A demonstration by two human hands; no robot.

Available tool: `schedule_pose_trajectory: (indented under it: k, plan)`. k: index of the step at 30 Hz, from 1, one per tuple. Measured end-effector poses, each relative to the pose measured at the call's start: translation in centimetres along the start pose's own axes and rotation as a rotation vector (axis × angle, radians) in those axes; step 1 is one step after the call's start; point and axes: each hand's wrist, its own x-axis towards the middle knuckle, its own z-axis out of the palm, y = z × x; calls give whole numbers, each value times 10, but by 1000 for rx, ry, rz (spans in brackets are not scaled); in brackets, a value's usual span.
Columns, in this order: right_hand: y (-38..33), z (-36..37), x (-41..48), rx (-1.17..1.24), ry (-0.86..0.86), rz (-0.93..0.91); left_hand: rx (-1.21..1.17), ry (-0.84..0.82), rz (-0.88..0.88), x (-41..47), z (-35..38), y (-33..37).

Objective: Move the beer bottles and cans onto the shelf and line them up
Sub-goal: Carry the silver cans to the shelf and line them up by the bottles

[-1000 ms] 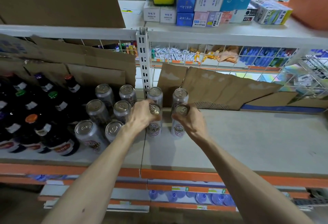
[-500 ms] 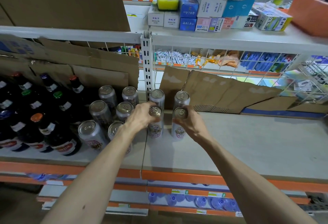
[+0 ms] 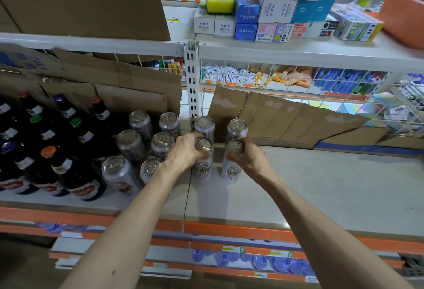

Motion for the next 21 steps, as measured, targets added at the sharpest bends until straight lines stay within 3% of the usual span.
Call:
schedule_pose_trajectory:
  k: [9, 16, 21]
  plan:
    - [-3, 3, -9, -65, 72, 19, 19, 22, -1, -3, 3, 0]
    - [-3, -11, -9, -71, -26, -96, 6, -90, 44, 1, -8, 0]
    - [1, -11, -11, -62, 23, -101, 28, -38, 76, 0, -9, 0]
